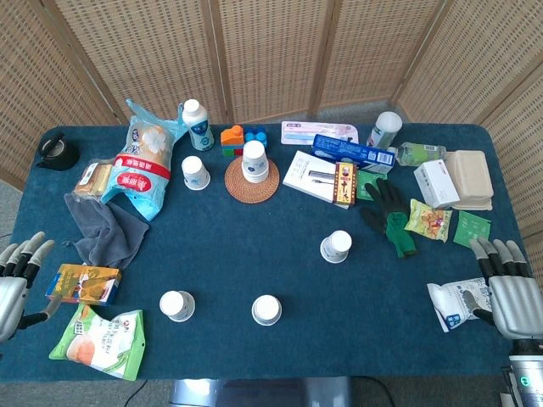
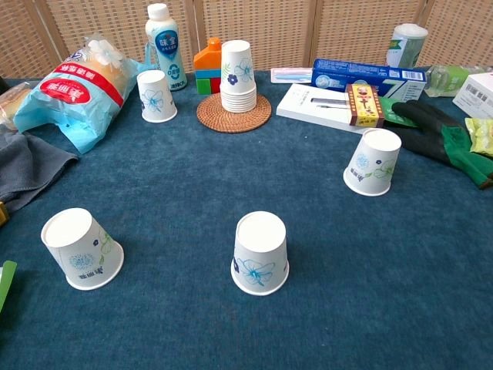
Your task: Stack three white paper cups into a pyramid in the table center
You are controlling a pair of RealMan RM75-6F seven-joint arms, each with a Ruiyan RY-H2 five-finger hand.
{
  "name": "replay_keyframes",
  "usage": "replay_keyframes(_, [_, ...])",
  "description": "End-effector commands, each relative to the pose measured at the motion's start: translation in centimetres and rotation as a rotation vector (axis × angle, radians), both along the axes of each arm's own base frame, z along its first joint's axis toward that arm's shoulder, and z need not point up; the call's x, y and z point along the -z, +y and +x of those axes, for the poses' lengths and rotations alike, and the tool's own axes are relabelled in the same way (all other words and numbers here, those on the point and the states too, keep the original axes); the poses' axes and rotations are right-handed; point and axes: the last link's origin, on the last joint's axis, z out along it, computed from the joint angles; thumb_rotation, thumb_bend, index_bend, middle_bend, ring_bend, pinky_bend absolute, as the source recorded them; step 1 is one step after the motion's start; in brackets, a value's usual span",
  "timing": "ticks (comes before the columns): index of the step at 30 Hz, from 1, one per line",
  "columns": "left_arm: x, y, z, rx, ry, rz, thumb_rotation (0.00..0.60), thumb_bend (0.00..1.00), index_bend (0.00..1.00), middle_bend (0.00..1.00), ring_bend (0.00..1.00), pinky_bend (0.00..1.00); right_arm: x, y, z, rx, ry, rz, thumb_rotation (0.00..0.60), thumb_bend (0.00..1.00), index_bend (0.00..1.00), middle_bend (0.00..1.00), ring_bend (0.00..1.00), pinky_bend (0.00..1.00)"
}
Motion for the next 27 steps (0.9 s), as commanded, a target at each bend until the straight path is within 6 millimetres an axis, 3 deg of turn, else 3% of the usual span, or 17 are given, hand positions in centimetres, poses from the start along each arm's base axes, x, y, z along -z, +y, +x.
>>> replay_keyframes(1, [0.1,-0.1,-0.1,0.003,-0.006,0.002,0.6,0.35,0.03,0.0,0.0,0.0,-0.1,0.0,0.1,-0.004,0.001,-0.003,0.6,0.35,0.0,0.0,0.0,0.0])
replay_keyframes(9, [0.3,-0.2,-0.1,0.017,-0.004,-0.026,0.6,0.35,0.02,0.0,0.0,0.0,-0.1,0.5,-0.1,-0.01,-0.004,-0.007,0.6,0.35,0.0,0.0,0.0,0.0])
replay_keyframes(18, [1.3,-0.1,0.9,0.057,0.057,-0.175,0.6,0.35,0.0,0.0,0.0,0.0,0.0,0.8,0.0,-0.013,-0.01,-0.012,0.6,0.35,0.0,0.0,0.0,0.0])
replay_keyframes(27, [4.4,0.4,2.9,0.134,0.1,-0.326,0.6,0.35,0.0,0.0,0.0,0.0,0.0,1.0,0.2,-0.012,-0.007,-0.009,0.6,0.35,0.0,0.0,0.0,0.0])
